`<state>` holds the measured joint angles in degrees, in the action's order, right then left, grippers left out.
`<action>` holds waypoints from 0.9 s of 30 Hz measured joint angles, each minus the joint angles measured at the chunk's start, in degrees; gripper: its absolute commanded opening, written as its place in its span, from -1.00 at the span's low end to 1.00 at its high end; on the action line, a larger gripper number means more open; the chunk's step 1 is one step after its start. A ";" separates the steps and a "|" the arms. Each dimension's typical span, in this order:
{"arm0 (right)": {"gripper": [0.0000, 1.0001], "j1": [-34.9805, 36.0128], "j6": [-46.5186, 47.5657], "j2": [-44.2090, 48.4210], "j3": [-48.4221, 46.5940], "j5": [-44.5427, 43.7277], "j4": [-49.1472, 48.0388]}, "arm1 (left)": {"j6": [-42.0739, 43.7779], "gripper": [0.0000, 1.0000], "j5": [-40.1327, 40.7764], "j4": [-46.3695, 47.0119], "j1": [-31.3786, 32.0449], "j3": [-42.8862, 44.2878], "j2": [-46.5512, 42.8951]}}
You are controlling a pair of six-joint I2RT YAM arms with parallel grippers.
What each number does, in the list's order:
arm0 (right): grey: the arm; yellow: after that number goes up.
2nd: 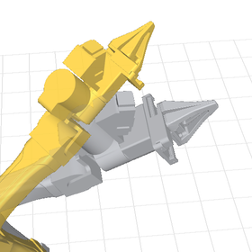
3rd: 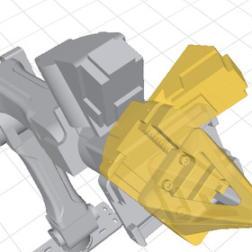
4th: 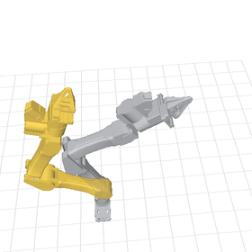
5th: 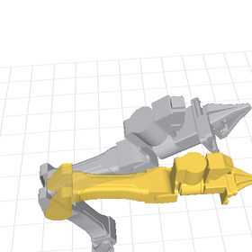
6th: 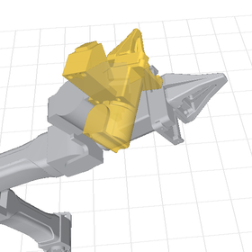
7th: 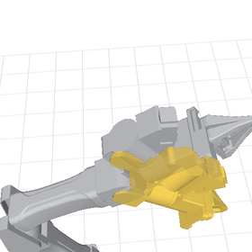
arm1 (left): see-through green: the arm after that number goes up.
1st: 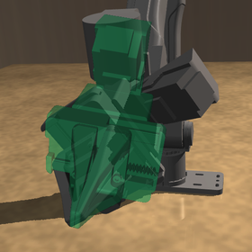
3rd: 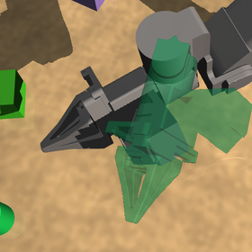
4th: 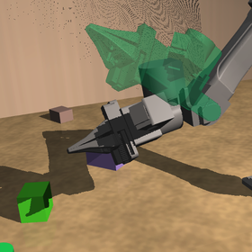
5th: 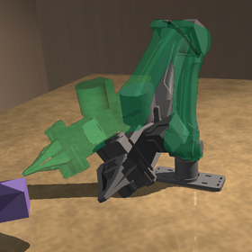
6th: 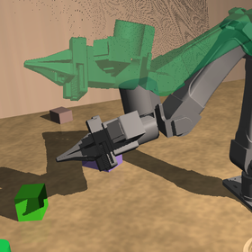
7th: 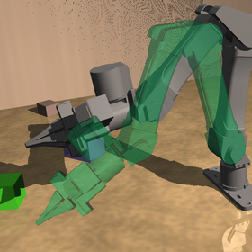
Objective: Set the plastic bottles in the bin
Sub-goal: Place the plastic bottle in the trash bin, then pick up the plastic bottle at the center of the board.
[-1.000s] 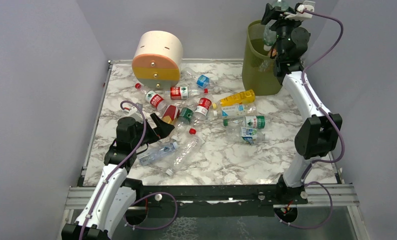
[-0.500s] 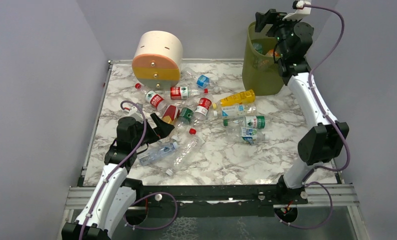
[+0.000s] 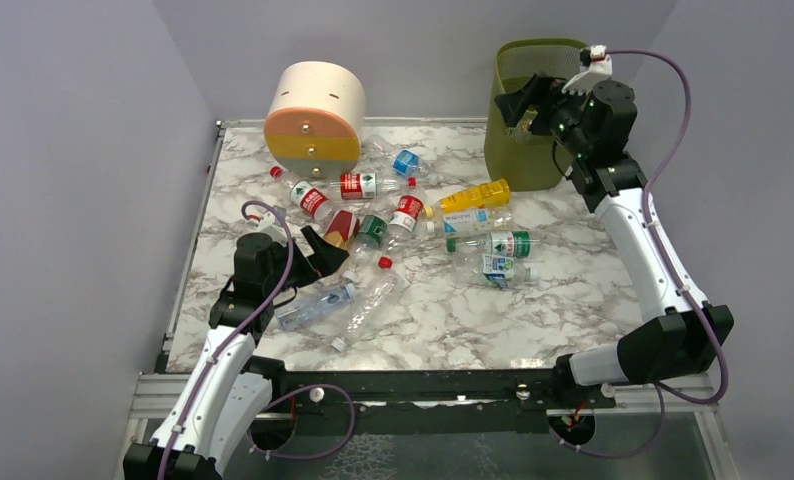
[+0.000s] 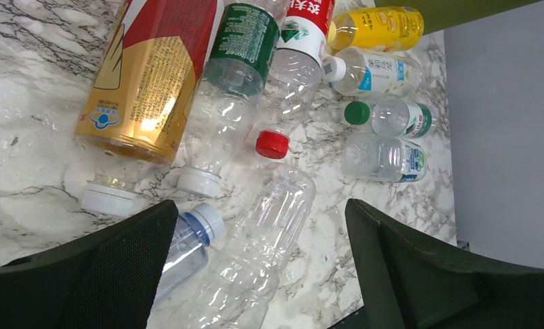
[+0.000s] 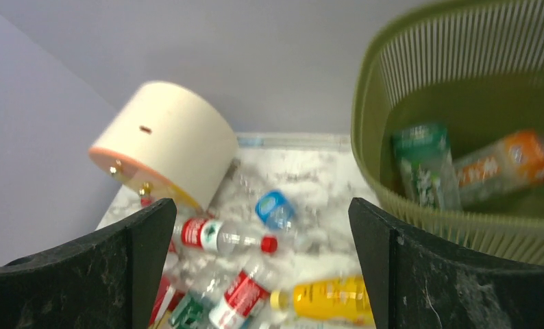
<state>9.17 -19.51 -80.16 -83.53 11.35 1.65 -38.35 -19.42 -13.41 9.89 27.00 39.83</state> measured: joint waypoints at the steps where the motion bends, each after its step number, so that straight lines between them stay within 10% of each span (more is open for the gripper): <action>1: 0.99 0.00 -0.98 0.00 0.48 0.22 2.56 | -0.02 0.98 0.00 0.00 0.00 0.00 0.02; 27: 0.99 0.02 -7.52 10.10 39.08 2.34 15.43 | -0.28 0.98 -0.02 0.90 0.00 -0.31 -0.11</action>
<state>9.19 -27.03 -70.06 -44.45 13.69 17.08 -38.63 -19.44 -12.51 9.89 26.70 39.72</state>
